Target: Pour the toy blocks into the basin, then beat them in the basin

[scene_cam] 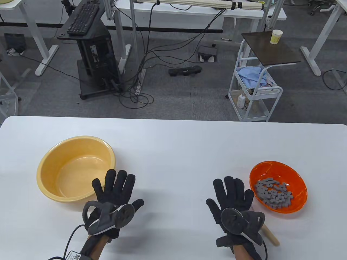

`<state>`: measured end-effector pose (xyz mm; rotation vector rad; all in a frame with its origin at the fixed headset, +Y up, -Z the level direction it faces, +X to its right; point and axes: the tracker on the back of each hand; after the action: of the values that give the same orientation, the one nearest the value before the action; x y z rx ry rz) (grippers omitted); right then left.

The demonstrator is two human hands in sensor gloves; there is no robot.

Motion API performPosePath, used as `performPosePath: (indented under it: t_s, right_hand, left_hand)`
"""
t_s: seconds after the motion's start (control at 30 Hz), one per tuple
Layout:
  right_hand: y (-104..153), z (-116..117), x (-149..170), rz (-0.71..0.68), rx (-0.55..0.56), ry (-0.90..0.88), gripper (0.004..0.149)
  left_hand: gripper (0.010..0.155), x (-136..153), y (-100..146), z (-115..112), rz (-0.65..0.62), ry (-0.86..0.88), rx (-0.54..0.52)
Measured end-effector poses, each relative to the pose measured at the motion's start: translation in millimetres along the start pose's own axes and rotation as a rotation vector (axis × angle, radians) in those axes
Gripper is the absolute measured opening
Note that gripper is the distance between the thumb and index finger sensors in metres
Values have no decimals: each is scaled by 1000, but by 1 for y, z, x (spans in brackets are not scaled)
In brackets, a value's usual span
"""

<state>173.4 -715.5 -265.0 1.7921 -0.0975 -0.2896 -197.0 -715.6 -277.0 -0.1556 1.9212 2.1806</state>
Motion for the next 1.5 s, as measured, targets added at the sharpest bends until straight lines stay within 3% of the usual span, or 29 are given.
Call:
performPosePath:
  t_s: [0.4,0.9,1.1,1.27,1.37,1.5]
  right_hand:
    - [1,-1,-1,3,-5,0,68]
    - [5,-17,27,114,66,-41,68]
    - [5,-18,34,139,71,-54,68]
    - [6,-18,34,135,79,-62,67]
    - [5,-18,34,133,78,-63,67]
    - [6,-18,35,134,78,-66,67]
  left_hand:
    - [85,6,0,8,24,38,-14]
    - [83,29,3,24,124,96,-74]
    - [77,64,9,38,278,148,-138]
    - [73,104,18,39,487,95,-162]
    - [76,129,26,36,672,97,-109]
    - [89,156,36,26,917,135,71]
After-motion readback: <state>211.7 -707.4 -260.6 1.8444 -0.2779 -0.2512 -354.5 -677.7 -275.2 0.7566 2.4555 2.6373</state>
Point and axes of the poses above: the tracker on the back of each hand, its own x axis roughly to the little-finger side, its own y axis roughly from the fingertips to the wrist, z = x × y, and after that the axes turned 5 degrees about z, right-handed
